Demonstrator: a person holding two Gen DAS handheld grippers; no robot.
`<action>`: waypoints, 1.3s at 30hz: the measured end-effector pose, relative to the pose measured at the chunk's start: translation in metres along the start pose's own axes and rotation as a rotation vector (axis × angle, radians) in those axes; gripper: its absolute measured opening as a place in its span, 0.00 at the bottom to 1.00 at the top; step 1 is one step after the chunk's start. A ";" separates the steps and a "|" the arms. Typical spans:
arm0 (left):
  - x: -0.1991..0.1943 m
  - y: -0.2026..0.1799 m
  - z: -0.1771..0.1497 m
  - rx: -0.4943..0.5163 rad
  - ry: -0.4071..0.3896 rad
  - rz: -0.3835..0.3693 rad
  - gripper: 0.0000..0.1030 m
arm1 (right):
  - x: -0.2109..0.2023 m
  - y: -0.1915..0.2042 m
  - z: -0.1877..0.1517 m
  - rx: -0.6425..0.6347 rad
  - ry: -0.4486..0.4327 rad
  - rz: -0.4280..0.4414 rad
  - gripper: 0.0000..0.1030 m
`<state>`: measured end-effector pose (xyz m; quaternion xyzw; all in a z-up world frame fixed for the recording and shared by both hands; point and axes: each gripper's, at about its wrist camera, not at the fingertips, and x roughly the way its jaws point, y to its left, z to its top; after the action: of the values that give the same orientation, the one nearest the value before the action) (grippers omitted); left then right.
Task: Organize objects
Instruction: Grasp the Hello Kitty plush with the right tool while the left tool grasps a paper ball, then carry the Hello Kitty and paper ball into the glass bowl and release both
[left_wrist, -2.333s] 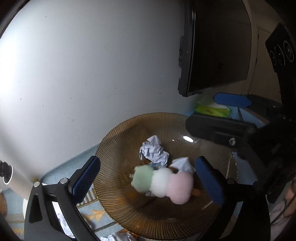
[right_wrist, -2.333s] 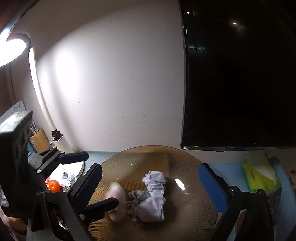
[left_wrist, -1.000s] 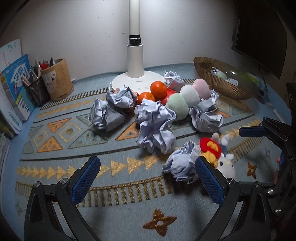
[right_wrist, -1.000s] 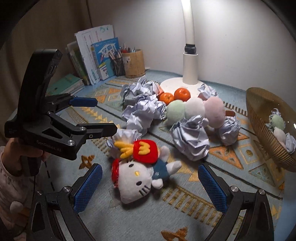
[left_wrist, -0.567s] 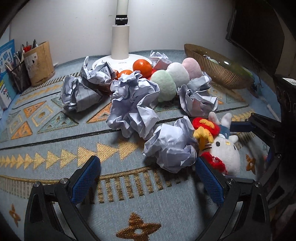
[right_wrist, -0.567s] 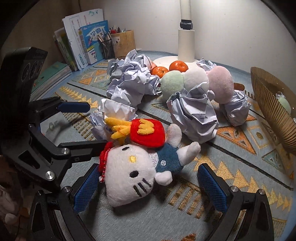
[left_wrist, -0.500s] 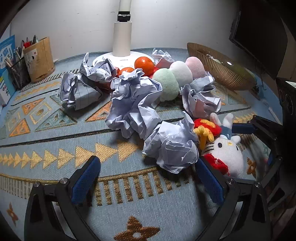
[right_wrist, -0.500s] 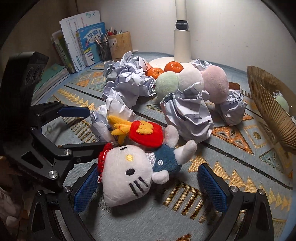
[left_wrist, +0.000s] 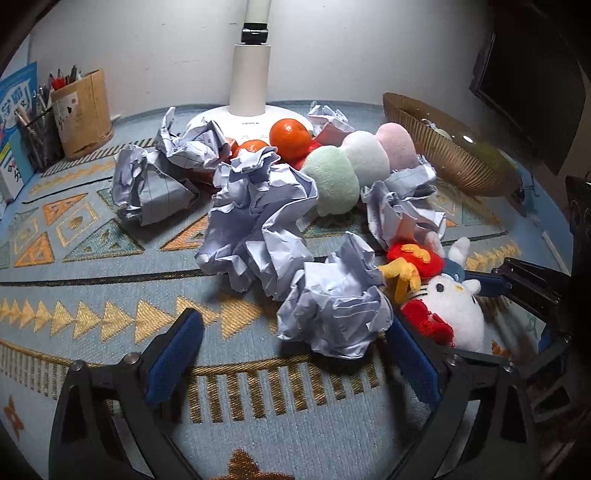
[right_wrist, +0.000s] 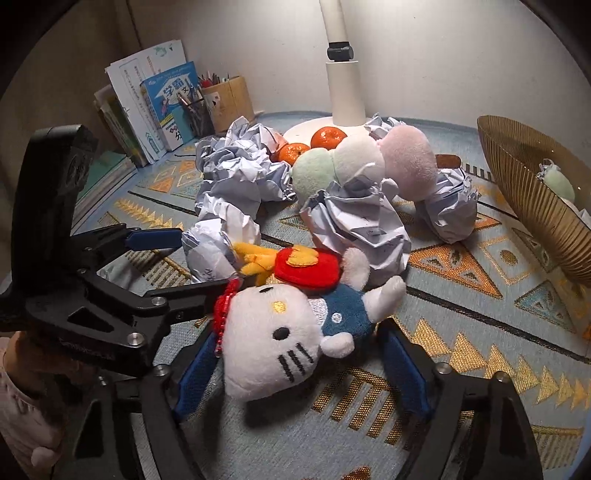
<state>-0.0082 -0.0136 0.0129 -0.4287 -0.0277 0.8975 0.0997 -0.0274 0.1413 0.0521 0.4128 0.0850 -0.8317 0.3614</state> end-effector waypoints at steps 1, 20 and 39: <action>-0.003 -0.006 0.000 0.028 -0.012 -0.027 0.36 | 0.000 0.003 0.000 -0.015 0.002 0.022 0.69; -0.022 -0.009 -0.006 -0.023 -0.107 -0.026 0.38 | -0.025 0.015 -0.006 -0.050 -0.111 0.028 0.69; -0.044 -0.013 -0.012 0.006 -0.220 -0.002 0.39 | -0.033 0.009 -0.006 -0.032 -0.166 0.059 0.69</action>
<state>0.0302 -0.0097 0.0409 -0.3271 -0.0360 0.9392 0.0984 -0.0044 0.1550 0.0744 0.3388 0.0558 -0.8506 0.3983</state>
